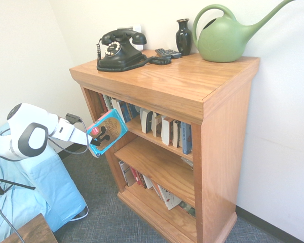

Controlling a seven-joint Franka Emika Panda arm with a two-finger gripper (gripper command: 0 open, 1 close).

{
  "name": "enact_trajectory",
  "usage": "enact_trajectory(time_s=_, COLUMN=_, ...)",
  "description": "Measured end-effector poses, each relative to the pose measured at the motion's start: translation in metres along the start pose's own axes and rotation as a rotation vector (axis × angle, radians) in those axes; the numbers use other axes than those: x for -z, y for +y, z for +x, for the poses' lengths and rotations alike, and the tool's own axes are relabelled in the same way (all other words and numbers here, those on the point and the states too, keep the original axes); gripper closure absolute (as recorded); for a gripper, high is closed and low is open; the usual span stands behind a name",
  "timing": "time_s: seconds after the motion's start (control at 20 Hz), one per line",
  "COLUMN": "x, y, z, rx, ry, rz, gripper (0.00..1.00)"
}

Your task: Organize the shelf

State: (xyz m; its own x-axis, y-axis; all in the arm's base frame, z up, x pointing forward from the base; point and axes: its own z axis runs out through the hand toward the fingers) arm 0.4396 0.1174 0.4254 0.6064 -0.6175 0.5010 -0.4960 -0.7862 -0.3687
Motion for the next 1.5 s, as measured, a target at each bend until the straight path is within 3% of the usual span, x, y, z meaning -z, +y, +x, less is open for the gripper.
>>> enact_trajectory(time_s=0.35, x=-0.025, y=-0.03, z=0.017, rx=0.02, ry=-0.043, rz=-0.026, gripper=1.0)
enact_trajectory(time_s=1.15, x=-0.047, y=-0.065, z=0.024, rx=0.09, ry=0.15, rz=-0.021, gripper=1.0)
enact_trajectory(time_s=1.5, x=-0.07, y=-0.075, z=0.023, rx=0.1, ry=0.163, rz=-0.038, gripper=1.0)
